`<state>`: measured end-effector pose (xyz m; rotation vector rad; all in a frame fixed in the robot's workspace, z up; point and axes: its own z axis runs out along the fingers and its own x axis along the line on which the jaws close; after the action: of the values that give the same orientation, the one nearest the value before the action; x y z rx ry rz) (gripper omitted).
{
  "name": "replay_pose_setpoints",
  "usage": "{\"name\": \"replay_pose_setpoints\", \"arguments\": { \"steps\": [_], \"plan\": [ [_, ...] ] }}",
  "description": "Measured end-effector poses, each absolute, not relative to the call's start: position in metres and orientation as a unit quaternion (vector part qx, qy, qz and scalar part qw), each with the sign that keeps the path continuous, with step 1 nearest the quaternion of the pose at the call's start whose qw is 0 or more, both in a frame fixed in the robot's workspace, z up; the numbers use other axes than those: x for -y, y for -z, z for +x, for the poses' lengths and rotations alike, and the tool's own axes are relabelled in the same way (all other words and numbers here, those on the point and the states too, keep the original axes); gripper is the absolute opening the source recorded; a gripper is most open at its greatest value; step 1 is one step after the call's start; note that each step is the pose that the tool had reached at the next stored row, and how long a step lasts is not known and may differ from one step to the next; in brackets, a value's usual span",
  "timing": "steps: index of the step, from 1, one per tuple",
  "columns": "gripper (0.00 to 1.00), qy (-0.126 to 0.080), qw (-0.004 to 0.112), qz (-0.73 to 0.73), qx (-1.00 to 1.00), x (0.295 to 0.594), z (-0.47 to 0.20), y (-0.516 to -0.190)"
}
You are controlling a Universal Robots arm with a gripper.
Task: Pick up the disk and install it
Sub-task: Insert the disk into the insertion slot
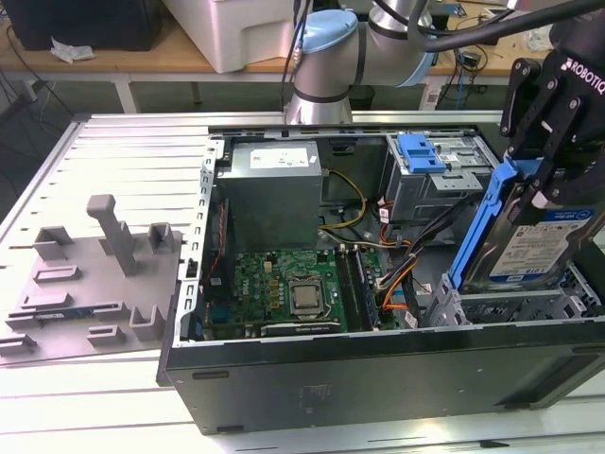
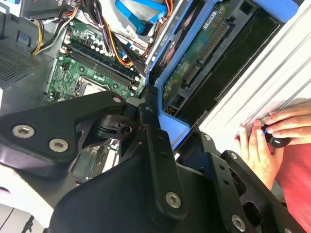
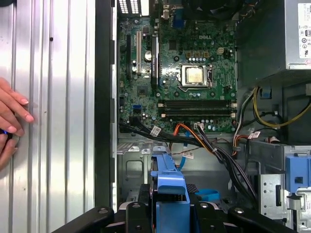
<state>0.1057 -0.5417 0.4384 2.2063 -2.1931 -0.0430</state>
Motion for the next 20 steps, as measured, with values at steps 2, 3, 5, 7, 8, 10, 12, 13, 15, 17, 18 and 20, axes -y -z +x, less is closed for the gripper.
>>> {"name": "replay_pose_setpoints", "arguments": {
  "steps": [2, 3, 5, 7, 8, 10, 12, 13, 15, 17, 18, 20],
  "plan": [
    [0.37, 0.014, 0.015, 0.709, 0.705, 0.5417, 0.1057, -0.441],
    [0.37, 0.014, 0.015, 0.709, 0.705, 0.5417, 0.1057, -0.4428],
    [0.37, 0.014, 0.015, 0.709, 0.705, 0.5417, 0.1057, -0.4464],
    [0.37, 0.014, 0.015, 0.709, 0.705, 0.5417, 0.1057, -0.4474],
    [0.37, 0.014, 0.015, 0.709, 0.705, 0.5417, 0.1057, -0.4474],
    [0.37, 0.014, 0.015, 0.709, 0.705, 0.5417, 0.1057, -0.4476],
    [0.37, 0.014, 0.015, 0.709, 0.705, 0.5417, 0.1057, -0.4476],
    [0.37, 0.014, 0.015, 0.709, 0.705, 0.5417, 0.1057, -0.4477],
    [0.37, 0.014, 0.015, 0.709, 0.705, 0.5417, 0.1057, -0.4478],
    [0.37, 0.014, 0.015, 0.709, 0.705, 0.5419, 0.106, -0.4479],
    [0.37, 0.014, 0.015, 0.708, 0.706, 0.542, 0.1061, -0.4478],
    [0.37, 0.014, 0.015, 0.707, 0.707, 0.5422, 0.1065, -0.4478]
  ]
}}
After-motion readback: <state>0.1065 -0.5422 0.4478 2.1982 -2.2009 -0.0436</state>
